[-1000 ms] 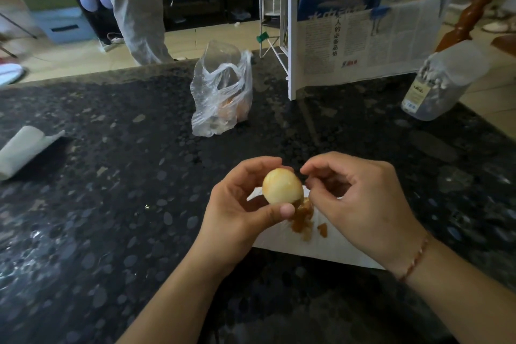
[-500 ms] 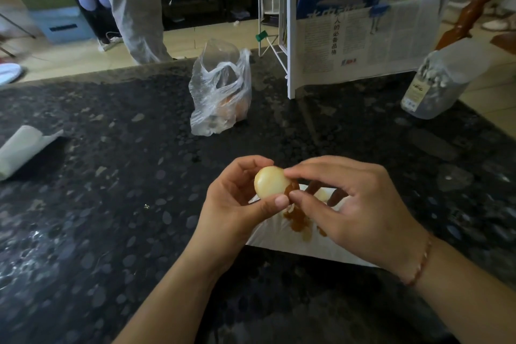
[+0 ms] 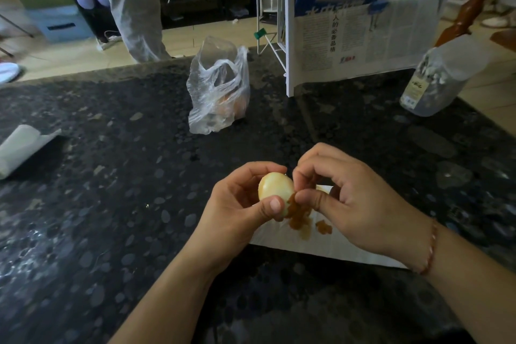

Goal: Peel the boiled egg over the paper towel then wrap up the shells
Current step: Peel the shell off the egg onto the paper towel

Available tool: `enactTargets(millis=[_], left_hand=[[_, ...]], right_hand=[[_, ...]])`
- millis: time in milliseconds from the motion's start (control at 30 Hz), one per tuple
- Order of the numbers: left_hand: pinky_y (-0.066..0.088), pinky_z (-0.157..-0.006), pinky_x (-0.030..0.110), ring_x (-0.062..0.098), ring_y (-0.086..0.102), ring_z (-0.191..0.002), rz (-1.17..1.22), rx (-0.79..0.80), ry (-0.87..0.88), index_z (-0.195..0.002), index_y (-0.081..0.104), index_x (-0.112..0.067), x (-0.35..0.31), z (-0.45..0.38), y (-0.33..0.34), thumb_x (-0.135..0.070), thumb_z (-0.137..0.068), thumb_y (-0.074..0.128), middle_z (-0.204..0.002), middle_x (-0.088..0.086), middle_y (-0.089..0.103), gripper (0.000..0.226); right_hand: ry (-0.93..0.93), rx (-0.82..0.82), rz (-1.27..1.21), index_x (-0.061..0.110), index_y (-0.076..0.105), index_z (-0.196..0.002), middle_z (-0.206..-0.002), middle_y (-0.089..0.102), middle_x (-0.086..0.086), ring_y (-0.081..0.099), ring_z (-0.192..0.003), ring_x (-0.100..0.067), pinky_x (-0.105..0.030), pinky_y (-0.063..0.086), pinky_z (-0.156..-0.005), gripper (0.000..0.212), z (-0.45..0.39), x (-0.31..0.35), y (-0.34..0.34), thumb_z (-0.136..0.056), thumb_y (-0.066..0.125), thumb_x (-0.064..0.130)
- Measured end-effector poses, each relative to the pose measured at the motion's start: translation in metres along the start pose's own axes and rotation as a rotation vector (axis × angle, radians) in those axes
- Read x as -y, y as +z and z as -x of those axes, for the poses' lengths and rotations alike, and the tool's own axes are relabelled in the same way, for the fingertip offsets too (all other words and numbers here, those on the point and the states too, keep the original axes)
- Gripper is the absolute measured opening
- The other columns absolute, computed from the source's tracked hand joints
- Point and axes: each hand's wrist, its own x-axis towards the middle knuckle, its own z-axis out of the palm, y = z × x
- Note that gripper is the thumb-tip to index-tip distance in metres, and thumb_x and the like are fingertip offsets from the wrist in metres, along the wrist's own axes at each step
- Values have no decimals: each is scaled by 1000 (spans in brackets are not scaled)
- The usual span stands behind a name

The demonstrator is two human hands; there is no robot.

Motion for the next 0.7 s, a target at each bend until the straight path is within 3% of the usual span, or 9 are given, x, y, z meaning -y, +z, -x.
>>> enactTargets(millis=[200,500,700], left_hand=[[58,-70,28,19,70,-86,-12,-4,-24,-108,70,-19,0,-1,0,-53,-63,83,-98,3,72,58],[57,-70,29,20,70,-84,5,-135,-13,-99,71,-25,-1,-3,-1,-57,-51,89,-92,2,72,60],[57,-72,28,18,70,-86,-11,-133,14,-101,66,-18,0,-2,-1,-51,-50,92,-94,2,72,66]], right_hand=[[-49,36,133,34,48,-81,-93,49,15,55,-82,-14,-39,50,-68,14,3,-3,2,-91,52,26],[-27,-72,209,31,55,-85,-83,52,17,56,-81,-10,-33,50,-65,12,4,-8,2,-94,50,26],[-30,-168,257,30,71,-90,-78,66,18,64,-73,-5,-31,54,-60,29,6,-6,3,-91,49,50]])
